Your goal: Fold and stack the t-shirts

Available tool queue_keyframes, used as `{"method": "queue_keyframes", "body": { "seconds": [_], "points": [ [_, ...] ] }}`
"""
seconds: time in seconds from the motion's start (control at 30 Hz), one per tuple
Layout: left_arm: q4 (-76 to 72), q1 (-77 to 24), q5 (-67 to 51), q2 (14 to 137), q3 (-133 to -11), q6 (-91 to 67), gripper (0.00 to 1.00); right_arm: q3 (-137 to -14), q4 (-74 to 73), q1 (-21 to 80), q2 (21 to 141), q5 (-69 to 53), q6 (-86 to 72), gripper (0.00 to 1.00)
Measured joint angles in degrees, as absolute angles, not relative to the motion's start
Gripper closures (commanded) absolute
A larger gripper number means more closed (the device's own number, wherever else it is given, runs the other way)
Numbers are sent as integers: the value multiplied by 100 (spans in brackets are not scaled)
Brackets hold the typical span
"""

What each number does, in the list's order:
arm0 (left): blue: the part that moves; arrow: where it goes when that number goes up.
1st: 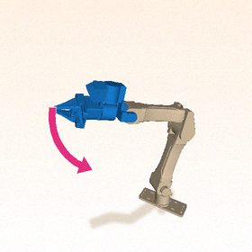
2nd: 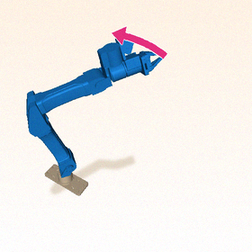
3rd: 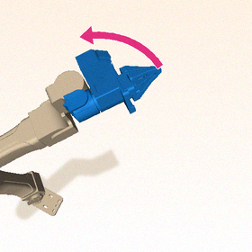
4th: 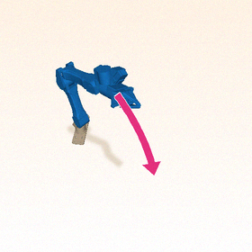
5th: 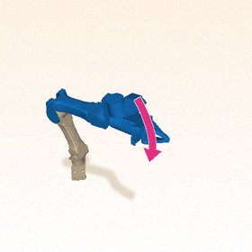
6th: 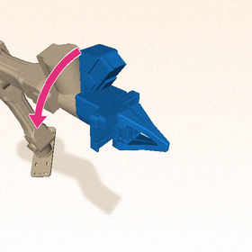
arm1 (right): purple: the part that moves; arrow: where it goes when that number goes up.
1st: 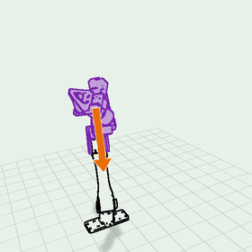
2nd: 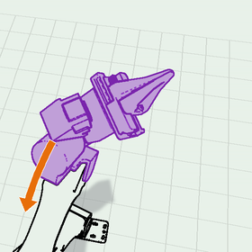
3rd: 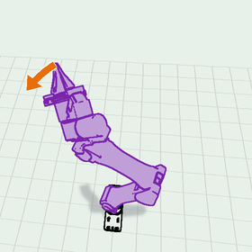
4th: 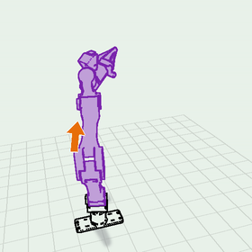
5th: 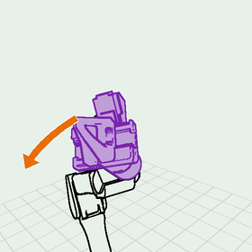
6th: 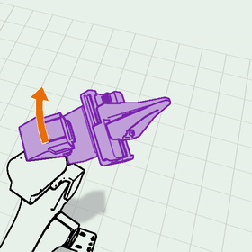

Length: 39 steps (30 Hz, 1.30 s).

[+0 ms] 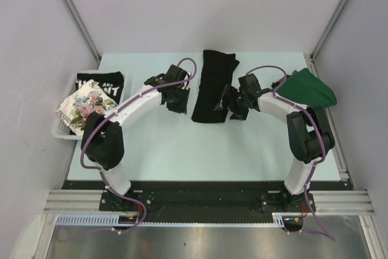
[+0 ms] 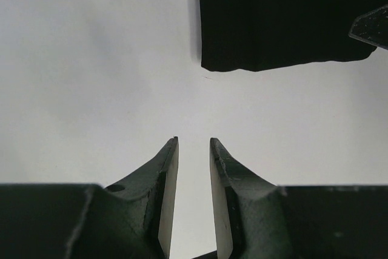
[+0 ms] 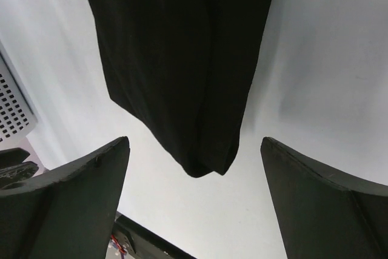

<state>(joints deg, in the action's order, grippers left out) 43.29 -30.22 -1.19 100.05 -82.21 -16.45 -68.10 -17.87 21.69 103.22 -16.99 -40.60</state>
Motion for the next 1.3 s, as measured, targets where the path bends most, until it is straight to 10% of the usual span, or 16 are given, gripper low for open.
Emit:
{"method": "queue_keyframes", "body": {
  "seconds": [0.5, 0.9, 1.3],
  "points": [
    [4429, -2998, -115, 10005, -8274, -1586, 68, -6707, -1688, 2309, 10634, -1673, -4213, 16],
    [4434, -2895, -58, 9948, -8274, -1496, 68, -6696, -1562, 2416, 10748, -1704, -4383, 83],
    [4160, -2884, -410, 9931, -7946, -1527, 69, -6696, -1660, 2416, 10739, -1695, -4375, 96]
  ]
}}
